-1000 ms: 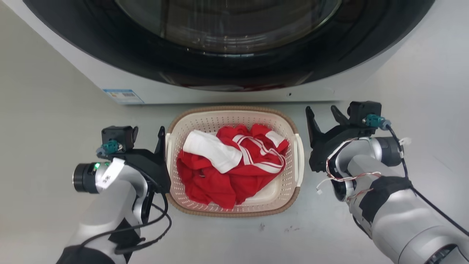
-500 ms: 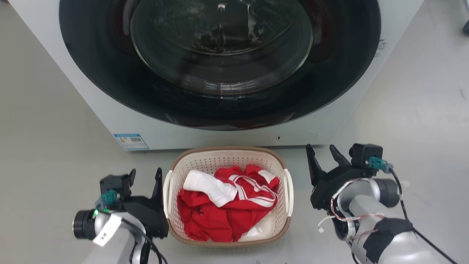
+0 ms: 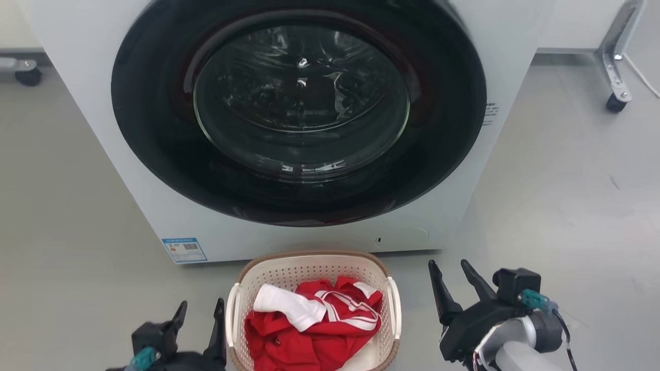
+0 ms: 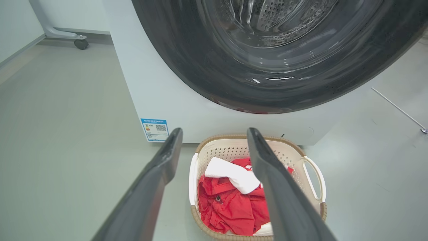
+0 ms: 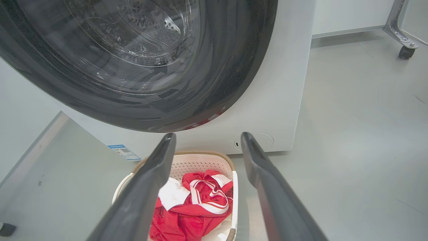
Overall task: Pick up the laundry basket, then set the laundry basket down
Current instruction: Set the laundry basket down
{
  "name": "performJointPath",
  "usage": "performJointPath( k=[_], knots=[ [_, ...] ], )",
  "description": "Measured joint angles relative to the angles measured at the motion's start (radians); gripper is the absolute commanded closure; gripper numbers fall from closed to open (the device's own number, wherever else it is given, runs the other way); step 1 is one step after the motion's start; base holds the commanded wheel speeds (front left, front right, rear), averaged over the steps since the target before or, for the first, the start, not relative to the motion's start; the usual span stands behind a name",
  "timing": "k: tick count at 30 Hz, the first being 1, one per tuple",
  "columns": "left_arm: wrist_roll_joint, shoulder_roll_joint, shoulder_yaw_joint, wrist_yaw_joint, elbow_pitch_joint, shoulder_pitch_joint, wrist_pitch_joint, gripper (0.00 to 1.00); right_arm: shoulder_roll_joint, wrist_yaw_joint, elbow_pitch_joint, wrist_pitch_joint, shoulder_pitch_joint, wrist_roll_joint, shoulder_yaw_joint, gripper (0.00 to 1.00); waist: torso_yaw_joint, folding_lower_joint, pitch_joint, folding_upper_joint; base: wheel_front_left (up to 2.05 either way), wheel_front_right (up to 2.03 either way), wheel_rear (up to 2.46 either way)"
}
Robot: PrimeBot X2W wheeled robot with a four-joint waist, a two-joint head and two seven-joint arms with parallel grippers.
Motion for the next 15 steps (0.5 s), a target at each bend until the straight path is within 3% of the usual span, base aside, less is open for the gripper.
performJointPath(
  k=[5,10,15],
  knots=[
    [0.043,0.000,0.050,0.000,-0.096,0.103,0.000,0.00,-0.011,-0.001,-0.093,0.000,0.085,-0.059,-0.052,0.00,-0.017,0.0000,-0.033,0.0000,0.00,0.00,0.00],
    [0.171,-0.044,0.211,0.000,-0.256,0.274,0.000,0.00,-0.011,-0.004,-0.258,0.000,0.284,-0.203,-0.234,0.00,-0.042,0.0001,-0.098,0.0001,0.00,0.00,0.00],
    [0.230,-0.061,0.251,0.000,-0.318,0.333,0.000,0.00,0.003,-0.004,-0.331,0.000,0.357,-0.270,-0.295,0.00,-0.051,0.0001,-0.120,0.0001,0.00,0.00,0.00]
  ],
)
